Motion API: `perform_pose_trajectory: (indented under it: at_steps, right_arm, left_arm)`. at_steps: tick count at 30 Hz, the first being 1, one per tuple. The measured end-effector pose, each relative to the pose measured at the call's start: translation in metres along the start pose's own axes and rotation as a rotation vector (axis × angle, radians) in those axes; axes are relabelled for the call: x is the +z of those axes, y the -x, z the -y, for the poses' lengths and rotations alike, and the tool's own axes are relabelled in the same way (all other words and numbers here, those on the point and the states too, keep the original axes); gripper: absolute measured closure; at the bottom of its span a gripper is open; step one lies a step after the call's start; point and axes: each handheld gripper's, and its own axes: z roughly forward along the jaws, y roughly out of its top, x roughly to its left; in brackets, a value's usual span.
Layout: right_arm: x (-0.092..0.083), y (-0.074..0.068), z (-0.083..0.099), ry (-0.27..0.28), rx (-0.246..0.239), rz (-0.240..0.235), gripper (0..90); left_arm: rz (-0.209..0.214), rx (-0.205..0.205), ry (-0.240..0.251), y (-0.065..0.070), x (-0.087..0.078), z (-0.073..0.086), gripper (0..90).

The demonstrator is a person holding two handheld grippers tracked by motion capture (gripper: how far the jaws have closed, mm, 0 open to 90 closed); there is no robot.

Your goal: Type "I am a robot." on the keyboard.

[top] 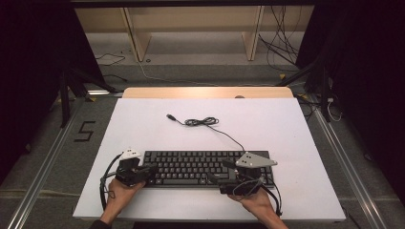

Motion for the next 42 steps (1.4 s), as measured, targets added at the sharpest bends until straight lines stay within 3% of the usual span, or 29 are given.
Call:
perform_pose_trajectory:
  at_steps: [9,19,31,42]
  right_arm:
    - [0.001,0.0,0.001,0.0,-0.001,-0.001,26.9]
    - [0.002,0.0,0.002,-0.004,0.001,-0.001,26.9]
    - [0.005,0.0,0.002,-0.008,-0.002,0.001,26.8]
    - [0.012,-0.003,0.002,-0.023,-0.01,-0.013,26.8]
  left_arm:
    - [0.023,-0.008,0.057,0.001,-0.01,-0.002,79.7]
    - [0.054,-0.01,0.079,0.003,-0.014,-0.002,67.6]
    - [0.081,-0.026,0.114,0.005,-0.019,-0.002,46.8]
    - [0.093,-0.023,0.151,0.007,-0.023,-0.001,38.9]
